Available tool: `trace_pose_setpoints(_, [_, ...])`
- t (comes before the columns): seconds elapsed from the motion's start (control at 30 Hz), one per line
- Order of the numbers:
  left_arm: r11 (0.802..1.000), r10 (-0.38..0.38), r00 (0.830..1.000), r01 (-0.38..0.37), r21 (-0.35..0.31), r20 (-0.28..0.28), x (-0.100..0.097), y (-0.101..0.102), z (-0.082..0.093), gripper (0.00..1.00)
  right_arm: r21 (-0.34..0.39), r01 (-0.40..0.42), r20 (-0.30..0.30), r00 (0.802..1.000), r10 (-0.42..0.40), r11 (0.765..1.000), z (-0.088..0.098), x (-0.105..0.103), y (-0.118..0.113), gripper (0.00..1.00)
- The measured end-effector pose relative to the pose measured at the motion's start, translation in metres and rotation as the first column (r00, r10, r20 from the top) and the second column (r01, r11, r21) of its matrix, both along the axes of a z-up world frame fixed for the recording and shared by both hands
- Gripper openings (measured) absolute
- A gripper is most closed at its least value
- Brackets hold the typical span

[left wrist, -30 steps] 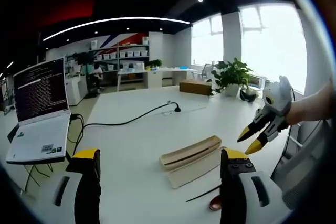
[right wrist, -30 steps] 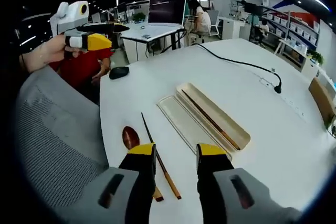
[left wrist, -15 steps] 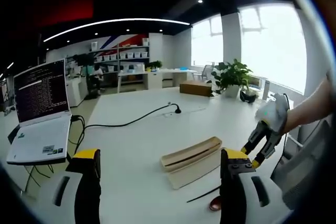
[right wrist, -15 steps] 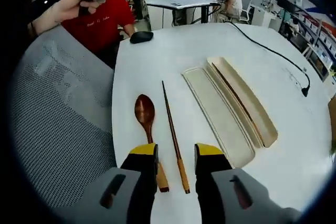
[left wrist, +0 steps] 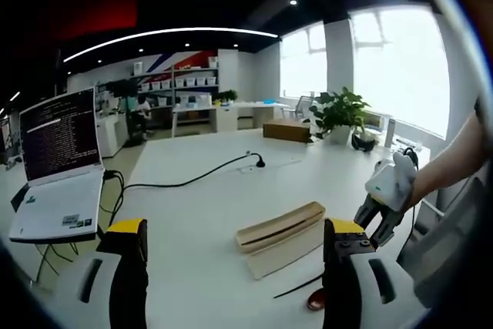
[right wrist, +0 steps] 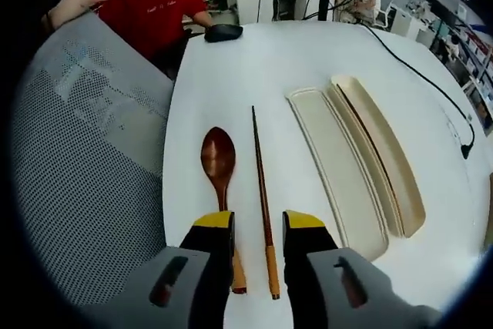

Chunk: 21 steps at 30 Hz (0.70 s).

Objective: Arrange the utensils inside the cutlery case until each visible utensil rests in its matching compartment.

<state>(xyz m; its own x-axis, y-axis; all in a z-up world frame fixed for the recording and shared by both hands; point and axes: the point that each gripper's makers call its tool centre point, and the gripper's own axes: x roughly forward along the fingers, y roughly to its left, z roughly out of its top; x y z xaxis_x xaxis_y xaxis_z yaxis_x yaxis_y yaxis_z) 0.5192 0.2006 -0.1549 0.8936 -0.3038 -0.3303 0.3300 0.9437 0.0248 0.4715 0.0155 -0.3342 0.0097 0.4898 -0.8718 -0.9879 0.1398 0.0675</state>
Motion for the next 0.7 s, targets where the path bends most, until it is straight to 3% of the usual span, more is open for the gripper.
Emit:
trace_pose_setpoints(0.27, [1.0,0.001,1.0,-0.001,0.002,0.002,0.0,0.0,0.001,0.97,-0.037,-0.038,-0.003,0.999,0.038,0.999,-0.012,0.001,0.008,0.2])
trace_pose_setpoints(0.7, [1.0,-0.002,1.0,0.002,0.003,0.001,-0.001,0.0,0.0,0.97,-0.058,-0.073,-0.017,0.997,0.072,0.996,-0.014,-0.003,0.017,0.2])
